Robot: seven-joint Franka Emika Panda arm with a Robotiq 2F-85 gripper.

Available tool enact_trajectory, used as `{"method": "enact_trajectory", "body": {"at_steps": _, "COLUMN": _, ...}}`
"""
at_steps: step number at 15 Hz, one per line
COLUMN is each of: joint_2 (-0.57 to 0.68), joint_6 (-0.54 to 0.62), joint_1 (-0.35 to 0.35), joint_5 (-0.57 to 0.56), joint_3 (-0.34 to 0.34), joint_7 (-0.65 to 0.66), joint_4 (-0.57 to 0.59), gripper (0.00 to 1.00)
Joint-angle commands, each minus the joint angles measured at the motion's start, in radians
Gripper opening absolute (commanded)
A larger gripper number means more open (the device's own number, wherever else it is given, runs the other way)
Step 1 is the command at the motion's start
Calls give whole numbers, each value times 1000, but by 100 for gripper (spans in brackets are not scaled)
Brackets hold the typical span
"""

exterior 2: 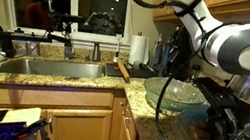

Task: Remove one potato from the plastic bag and put it in the glass bowl

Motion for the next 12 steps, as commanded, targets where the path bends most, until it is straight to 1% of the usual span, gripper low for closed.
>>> {"method": "enact_trajectory", "body": {"at_steps": 1, "joint_2": 42, "joint_6": -46, "joint_1": -20, "joint_5": 8, "joint_3": 5, "joint_7": -8, "joint_4": 61, "gripper": 100}}
{"method": "enact_trajectory", "body": {"at_steps": 12, "joint_2": 104, "joint_6": -146, "joint_1": -23, "joint_5": 8, "joint_3": 8, "joint_7": 6, "joint_4": 168, "gripper": 100}}
